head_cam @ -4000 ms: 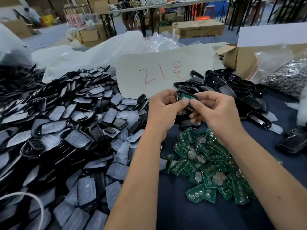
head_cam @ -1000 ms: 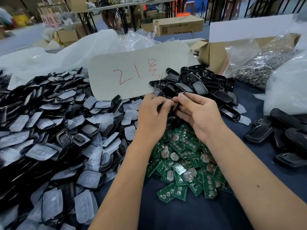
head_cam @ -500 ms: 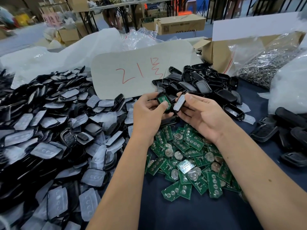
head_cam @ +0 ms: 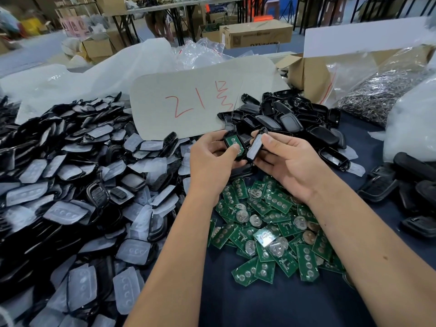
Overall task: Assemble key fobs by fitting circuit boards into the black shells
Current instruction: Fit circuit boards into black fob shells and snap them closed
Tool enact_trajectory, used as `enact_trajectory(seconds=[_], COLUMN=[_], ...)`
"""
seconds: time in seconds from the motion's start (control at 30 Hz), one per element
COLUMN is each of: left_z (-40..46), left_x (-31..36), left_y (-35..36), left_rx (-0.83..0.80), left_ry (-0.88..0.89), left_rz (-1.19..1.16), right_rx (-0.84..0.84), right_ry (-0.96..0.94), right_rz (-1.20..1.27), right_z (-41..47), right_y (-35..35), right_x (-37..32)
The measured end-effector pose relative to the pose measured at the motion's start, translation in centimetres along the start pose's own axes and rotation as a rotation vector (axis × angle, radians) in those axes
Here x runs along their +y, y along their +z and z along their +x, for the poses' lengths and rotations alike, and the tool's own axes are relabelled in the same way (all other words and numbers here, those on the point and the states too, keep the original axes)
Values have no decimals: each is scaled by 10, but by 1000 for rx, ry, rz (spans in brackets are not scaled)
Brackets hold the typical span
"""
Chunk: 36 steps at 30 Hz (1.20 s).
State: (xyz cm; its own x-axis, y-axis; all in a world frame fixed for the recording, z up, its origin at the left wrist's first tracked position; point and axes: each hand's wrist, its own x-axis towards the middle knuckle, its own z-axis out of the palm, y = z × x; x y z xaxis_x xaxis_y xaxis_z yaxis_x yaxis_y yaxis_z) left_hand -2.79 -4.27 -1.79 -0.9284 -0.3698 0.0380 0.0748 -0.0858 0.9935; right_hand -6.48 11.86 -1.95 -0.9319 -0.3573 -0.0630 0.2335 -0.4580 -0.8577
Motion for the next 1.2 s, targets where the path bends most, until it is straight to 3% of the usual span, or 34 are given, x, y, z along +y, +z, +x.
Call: enact_trajectory(seconds=[0.6,1.03,1.2], left_z=[2,-4,-5], left_x=[-4,-1,-4], left_y=[-1,4,9], left_rx=[-44,-38,-118], left_ry=[30,201,299], left_rz=[43,209,327], right_rx=[53,198,264], right_ry=[-25,-113,-196], right_rz=[-55,-188,-288], right_z=[-1,-2,-3], right_y=[1,6,7], right_x=[-1,6,8])
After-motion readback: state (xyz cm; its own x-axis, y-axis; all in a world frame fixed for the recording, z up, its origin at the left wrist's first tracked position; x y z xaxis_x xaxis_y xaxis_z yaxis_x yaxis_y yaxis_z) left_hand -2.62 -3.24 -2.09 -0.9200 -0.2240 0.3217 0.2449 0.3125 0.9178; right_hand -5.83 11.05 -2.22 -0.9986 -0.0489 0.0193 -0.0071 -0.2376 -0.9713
